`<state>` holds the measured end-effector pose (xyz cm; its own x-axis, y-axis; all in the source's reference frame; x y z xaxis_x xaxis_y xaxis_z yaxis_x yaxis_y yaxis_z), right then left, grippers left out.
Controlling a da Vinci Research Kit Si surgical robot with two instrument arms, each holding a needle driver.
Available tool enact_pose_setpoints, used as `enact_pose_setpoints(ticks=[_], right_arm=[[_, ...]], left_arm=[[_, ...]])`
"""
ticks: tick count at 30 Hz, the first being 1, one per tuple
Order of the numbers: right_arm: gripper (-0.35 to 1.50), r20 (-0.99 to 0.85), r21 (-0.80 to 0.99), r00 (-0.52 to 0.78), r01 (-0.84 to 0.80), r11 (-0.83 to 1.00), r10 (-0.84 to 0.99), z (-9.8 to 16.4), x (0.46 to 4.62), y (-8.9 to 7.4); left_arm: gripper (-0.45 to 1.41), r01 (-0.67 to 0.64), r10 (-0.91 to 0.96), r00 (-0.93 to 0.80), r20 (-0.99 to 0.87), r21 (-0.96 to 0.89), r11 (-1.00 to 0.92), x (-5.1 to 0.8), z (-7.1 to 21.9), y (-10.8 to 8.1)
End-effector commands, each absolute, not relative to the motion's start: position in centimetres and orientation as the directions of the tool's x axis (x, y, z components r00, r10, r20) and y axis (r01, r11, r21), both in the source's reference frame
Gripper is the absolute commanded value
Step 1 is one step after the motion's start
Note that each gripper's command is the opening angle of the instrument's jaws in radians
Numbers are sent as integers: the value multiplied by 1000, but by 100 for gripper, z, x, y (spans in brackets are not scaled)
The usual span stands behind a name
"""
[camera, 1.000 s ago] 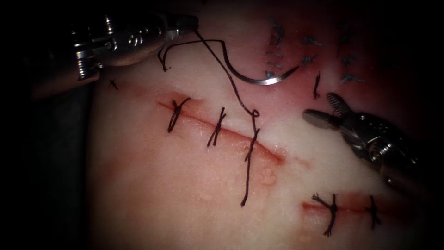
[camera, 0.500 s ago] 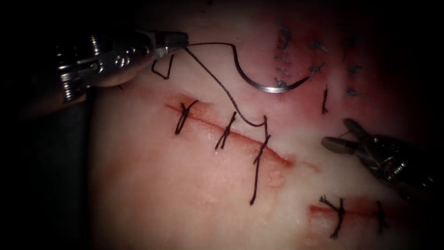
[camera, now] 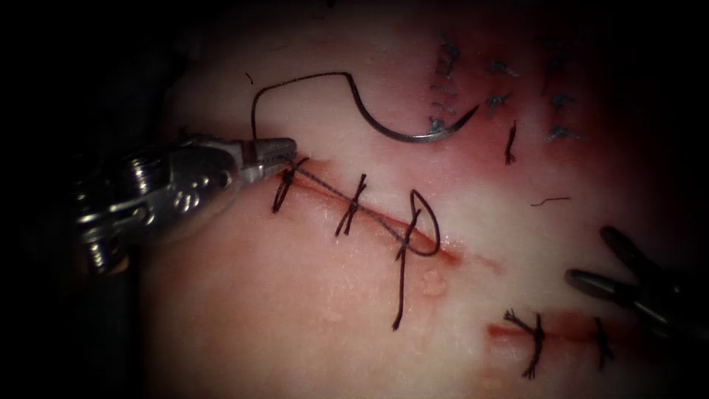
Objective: Wound Closure
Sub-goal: Move the suture piece out of the way, then wrap the suture once clockwise around the right tool.
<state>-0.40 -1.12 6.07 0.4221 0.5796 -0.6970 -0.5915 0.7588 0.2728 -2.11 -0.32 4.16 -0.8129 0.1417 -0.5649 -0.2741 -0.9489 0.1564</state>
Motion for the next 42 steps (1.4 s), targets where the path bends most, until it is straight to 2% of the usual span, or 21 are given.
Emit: enact_pose_setpoints(ticks=[1, 3, 4, 6, 7, 18, 26, 31, 34, 42], right_arm=[[145, -720, 233, 450, -560, 795, 528, 601, -25, -95], [133, -742, 233, 435, -546, 805, 510, 591, -15, -93], [99, -762, 251, 411, -526, 812, 501, 585, -8, -97], [-3, -781, 280, 388, -482, 830, 489, 576, 6, -106], [-35, -778, 295, 389, -468, 833, 493, 571, 17, -109], [-35, -824, 361, 313, -355, 862, 473, 573, 120, -111], [-35, -876, 307, 230, -414, 857, 425, 604, 170, -75], [-35, -906, 294, 154, -445, 846, 395, 609, 176, -60], [-35, -896, 367, 63, -450, 814, 439, 607, 177, -47], [-35, -855, 510, -95, -335, 792, 510, 603, 174, -25]], left_arm=[[-35, -273, 140, -812, -567, 157, -949, -217, 418, -27], [-35, -273, 144, -813, -565, 152, -950, -218, 415, -31], [-35, -276, 148, -812, -565, 147, -950, -218, 414, -31], [-35, -295, 176, -798, -576, 118, -948, -215, 412, -32], [-35, -299, 184, -790, -585, 106, -948, -213, 411, -32], [-35, -396, 347, -668, -658, -80, -915, -195, 403, -35], [-35, -390, 388, -616, -686, -162, -906, -197, 403, -55], [-35, -371, 388, -612, -689, -183, -910, -202, 408, -69], [-35, -358, 386, -608, -694, -194, -913, -206, 415, -77], [-35, -317, 371, -614, -696, -214, -924, -229, 445, -88]])
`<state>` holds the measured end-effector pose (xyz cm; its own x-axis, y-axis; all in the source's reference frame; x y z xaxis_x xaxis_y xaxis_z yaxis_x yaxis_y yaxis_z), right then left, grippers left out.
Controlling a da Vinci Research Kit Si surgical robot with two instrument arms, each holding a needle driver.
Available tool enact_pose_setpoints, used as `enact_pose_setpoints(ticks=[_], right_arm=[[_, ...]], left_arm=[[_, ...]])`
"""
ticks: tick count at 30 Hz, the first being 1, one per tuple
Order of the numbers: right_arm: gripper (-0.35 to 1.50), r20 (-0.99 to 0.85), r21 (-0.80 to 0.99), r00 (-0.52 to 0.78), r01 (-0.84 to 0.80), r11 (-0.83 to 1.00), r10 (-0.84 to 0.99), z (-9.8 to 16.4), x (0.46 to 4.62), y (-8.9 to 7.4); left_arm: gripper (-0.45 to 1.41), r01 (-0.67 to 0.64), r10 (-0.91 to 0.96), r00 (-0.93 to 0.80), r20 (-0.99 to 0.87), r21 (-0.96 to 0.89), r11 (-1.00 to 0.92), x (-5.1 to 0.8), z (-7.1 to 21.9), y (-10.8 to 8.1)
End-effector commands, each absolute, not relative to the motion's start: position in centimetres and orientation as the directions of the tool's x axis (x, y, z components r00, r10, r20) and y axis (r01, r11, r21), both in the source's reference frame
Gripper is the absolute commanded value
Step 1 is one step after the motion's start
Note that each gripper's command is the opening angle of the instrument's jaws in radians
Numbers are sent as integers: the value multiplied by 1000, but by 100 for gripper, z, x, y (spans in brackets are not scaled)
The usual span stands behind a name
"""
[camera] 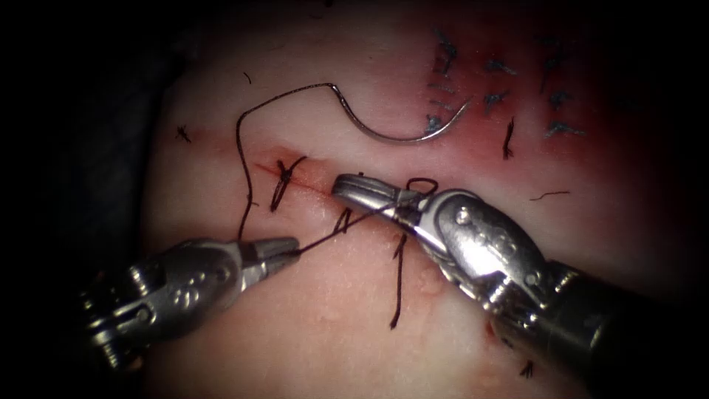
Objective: Wound Closure
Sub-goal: Wrap the suture once clockwise around the right tool, then grab the suture tail.
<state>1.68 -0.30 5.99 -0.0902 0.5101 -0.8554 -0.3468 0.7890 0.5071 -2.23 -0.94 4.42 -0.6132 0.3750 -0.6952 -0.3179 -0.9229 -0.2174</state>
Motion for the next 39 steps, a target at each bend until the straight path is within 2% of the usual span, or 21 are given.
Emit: enact_pose_setpoints(ticks=[1, 11, 14, 21, 26, 32, 37, 38, 39], right_arm=[[-35, -851, 520, -106, -315, 794, 515, 603, 174, -23], [-35, -813, 577, -178, -116, 809, 554, 619, 165, 0], [-35, -801, 586, -119, 43, 809, 586, 625, 165, -1], [-35, -819, 557, 22, 272, 785, 573, 630, 164, -12], [-35, -831, 529, 50, 375, 761, 554, 629, 156, -18], [-35, -855, 504, 148, 461, 730, 496, 629, 158, -28], [-35, -899, 437, 229, 504, 745, 372, 630, 164, -34], [-5, -914, 404, 250, 524, 750, 319, 630, 166, -36], [11, -917, 396, 263, 532, 748, 298, 630, 167, -37]], left_arm=[[-35, -311, 369, -615, -697, -216, -926, -234, 450, -88], [-35, -256, 348, -609, -713, -238, -937, -275, 462, -88], [-35, -245, 346, -610, -712, -246, -938, -287, 465, -83], [-35, -198, 315, -611, -726, -245, -949, -294, 471, -70], [-35, -172, 302, -609, -734, -249, -953, -288, 477, -63], [-35, -150, 286, -624, -727, -248, -957, -287, 485, -56], [-35, -135, 275, -631, -725, -247, -960, -290, 488, -53], [-35, -134, 275, -636, -721, -248, -959, -292, 489, -52], [-35, -134, 276, -636, -721, -248, -959, -293, 489, -52]])
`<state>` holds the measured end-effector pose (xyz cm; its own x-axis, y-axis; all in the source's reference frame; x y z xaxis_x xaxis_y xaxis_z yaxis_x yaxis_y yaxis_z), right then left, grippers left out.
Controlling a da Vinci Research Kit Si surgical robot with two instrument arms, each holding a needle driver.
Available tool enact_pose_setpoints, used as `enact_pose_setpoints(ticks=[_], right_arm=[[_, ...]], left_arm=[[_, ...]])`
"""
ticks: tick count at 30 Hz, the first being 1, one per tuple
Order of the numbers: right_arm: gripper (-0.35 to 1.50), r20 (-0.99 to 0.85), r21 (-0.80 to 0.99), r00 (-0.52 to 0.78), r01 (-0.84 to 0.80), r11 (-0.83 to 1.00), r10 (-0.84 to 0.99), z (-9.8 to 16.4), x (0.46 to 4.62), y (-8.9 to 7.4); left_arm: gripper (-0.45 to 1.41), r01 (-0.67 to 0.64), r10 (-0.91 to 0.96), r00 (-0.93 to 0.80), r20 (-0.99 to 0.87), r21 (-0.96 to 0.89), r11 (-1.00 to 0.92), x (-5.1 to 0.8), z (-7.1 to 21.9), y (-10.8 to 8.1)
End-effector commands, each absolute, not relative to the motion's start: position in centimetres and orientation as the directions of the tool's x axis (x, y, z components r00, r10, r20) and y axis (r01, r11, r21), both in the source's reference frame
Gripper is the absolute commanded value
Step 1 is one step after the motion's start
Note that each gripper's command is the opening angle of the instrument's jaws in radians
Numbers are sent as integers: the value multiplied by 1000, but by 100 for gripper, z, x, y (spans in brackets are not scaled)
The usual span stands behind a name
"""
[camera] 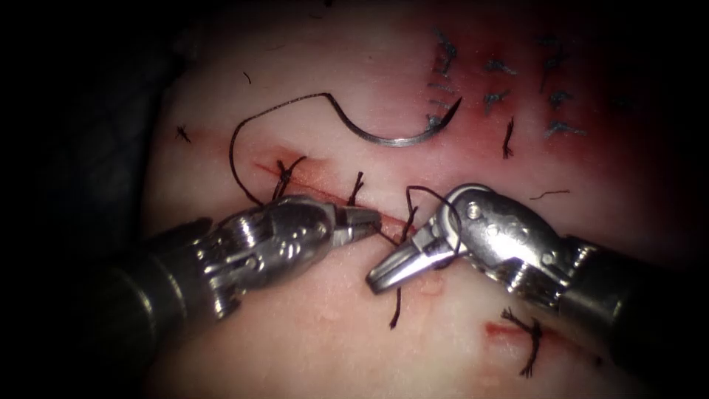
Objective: Wound Closure
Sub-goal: Grab the suture tail.
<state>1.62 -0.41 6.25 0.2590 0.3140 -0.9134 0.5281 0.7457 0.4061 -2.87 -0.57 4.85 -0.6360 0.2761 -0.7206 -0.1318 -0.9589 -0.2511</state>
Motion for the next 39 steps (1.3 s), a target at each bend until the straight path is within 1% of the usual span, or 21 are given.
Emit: enact_pose_setpoints(ticks=[1, 2, 3, 4, 5, 6, 8, 10, 12, 13, 17, 28, 29, 30, 36, 37, 39], right_arm=[[11, -917, 396, 263, 532, 748, 298, 630, 167, -37], [26, -923, 382, 268, 543, 748, 277, 630, 169, -38], [32, -925, 374, 280, 553, 744, 257, 630, 170, -39], [56, -924, 361, 323, 567, 740, 203, 629, 174, -42], [56, -924, 361, 323, 567, 740, 203, 629, 174, -42], [61, -923, 355, 341, 579, 734, 177, 629, 177, -43], [78, -920, 348, 364, 586, 732, 146, 629, 181, -45], [85, -912, 353, 390, 598, 720, 124, 630, 185, -49], [96, -905, 352, 415, 610, 710, 93, 631, 189, -53], [98, -901, 354, 427, 614, 706, 80, 631, 191, -55], [98, -882, 362, 472, 644, 674, 23, 632, 195, -67], [83, -863, 352, 501, 681, 642, -58, 634, 190, -75], [76, -863, 346, 501, 683, 643, -67, 635, 188, -74], [76, -864, 340, 499, 683, 646, -73, 636, 187, -73], [56, -854, 336, 510, 690, 641, -101, 643, 187, -71], [49, -853, 336, 512, 690, 641, -104, 645, 187, -71], [46, -847, 339, 519, 692, 637, -113, 648, 186, -71]], left_arm=[[-35, -134, 276, -636, -721, -248, -959, -293, 489, -52], [-35, -132, 276, -638, -719, -251, -959, -293, 489, -51], [-35, -133, 276, -638, -718, -251, -959, -294, 489, -51], [-35, -134, 277, -638, -718, -251, -959, -296, 489, -50], [-35, -134, 277, -638, -718, -251, -959, -296, 489, -50], [-35, -134, 277, -638, -718, -251, -959, -297, 490, -50], [-35, -135, 277, -638, -718, -250, -959, -297, 490, -50], [-35, -135, 277, -638, -719, -250, -959, -298, 490, -49], [-35, -134, 277, -637, -719, -250, -959, -298, 490, -49], [-35, -133, 276, -637, -720, -250, -959, -297, 490, -50], [-35, -128, 272, -637, -721, -249, -960, -292, 491, -49], [-35, -131, 271, -650, -710, -247, -960, -274, 495, -45], [-35, -133, 275, -651, -707, -250, -959, -271, 493, -46], [-35, -133, 274, -653, -706, -250, -959, -269, 493, -46], [-35, -128, 271, -658, -703, -250, -960, -264, 487, -51], [-35, -128, 271, -658, -703, -251, -960, -264, 486, -52], [-35, -129, 271, -657, -704, -249, -960, -263, 484, -53]])
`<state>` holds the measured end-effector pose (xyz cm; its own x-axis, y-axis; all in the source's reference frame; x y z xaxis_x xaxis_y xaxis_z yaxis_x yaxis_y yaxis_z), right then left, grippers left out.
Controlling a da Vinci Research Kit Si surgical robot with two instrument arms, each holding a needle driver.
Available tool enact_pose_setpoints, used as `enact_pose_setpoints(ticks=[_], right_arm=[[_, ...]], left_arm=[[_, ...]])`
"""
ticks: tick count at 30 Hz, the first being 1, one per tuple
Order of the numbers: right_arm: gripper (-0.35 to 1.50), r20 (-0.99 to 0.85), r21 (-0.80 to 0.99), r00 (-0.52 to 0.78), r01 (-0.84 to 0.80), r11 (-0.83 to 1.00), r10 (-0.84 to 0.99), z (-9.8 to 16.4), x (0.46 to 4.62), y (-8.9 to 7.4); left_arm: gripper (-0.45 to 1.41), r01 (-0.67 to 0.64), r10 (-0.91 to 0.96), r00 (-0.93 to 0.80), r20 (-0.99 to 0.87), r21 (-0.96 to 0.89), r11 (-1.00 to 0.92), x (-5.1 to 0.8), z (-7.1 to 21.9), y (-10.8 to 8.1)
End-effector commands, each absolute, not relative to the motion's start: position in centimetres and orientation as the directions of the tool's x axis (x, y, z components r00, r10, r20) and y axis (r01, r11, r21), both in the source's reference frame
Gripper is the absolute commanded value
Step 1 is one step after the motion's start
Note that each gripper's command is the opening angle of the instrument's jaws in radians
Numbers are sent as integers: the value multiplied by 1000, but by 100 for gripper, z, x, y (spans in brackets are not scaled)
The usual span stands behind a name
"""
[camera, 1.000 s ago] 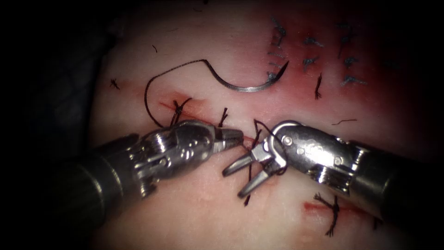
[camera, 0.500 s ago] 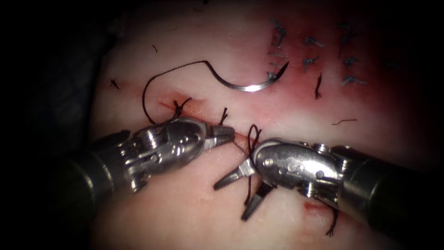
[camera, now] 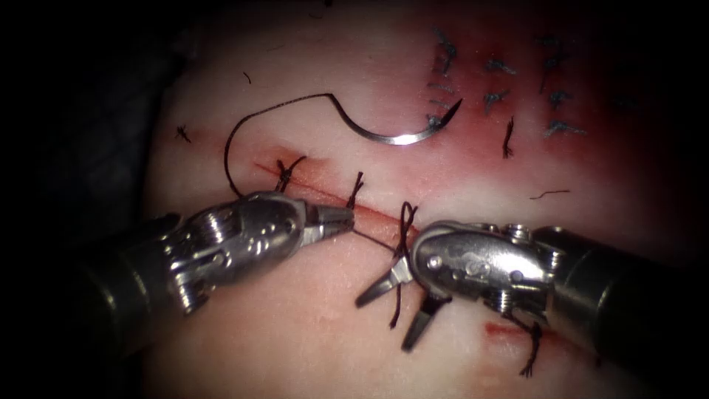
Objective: Wound Closure
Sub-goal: Grab the suture tail, then tie the knot by pulling the right tool up and the left down.
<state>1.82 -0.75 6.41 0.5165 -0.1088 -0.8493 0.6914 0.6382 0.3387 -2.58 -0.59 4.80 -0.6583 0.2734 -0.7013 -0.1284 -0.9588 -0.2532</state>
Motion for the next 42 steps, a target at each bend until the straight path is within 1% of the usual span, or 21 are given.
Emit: enact_pose_setpoints(ticks=[1, 3, 4, 5, 6, 8, 10, 15, 24, 35, 42], right_arm=[[39, -842, 341, 526, 694, 634, -123, 650, 186, -72], [36, -836, 343, 532, 697, 630, -133, 654, 186, -73], [4, -834, 343, 534, 697, 629, -137, 656, 185, -73], [4, -834, 343, 534, 697, 629, -137, 656, 185, -73], [-35, -831, 345, 537, 700, 625, -142, 656, 185, -73], [-35, -815, 360, 555, 711, 604, -166, 655, 184, -70], [-35, -820, 346, 540, 729, 591, -186, 653, 185, -67], [-35, -844, 305, 502, 740, 599, -191, 644, 190, -66], [-35, -852, 274, 488, 725, 632, -192, 636, 190, -55], [-35, -918, 237, 395, 609, 757, -30, 627, 172, -21], [-35, -923, 232, 385, 555, 799, 1, 631, 159, -1]], left_arm=[[-35, -129, 271, -657, -704, -249, -960, -263, 483, -54], [-35, -128, 271, -657, -704, -250, -960, -263, 482, -55], [-35, -128, 271, -657, -704, -250, -960, -263, 480, -56], [-35, -128, 271, -657, -704, -250, -960, -263, 480, -56], [-35, -127, 271, -657, -704, -250, -960, -263, 479, -57], [-35, -127, 271, -656, -704, -251, -960, -263, 478, -58], [-35, -131, 272, -654, -706, -248, -960, -263, 477, -58], [-35, -130, 271, -654, -707, -248, -960, -263, 477, -58], [-35, -135, 274, -648, -710, -247, -959, -257, 476, -66], [-35, -137, 271, -659, -702, -242, -960, -231, 475, -115], [-35, -145, 276, -666, -693, -243, -959, -208, 471, -150]])
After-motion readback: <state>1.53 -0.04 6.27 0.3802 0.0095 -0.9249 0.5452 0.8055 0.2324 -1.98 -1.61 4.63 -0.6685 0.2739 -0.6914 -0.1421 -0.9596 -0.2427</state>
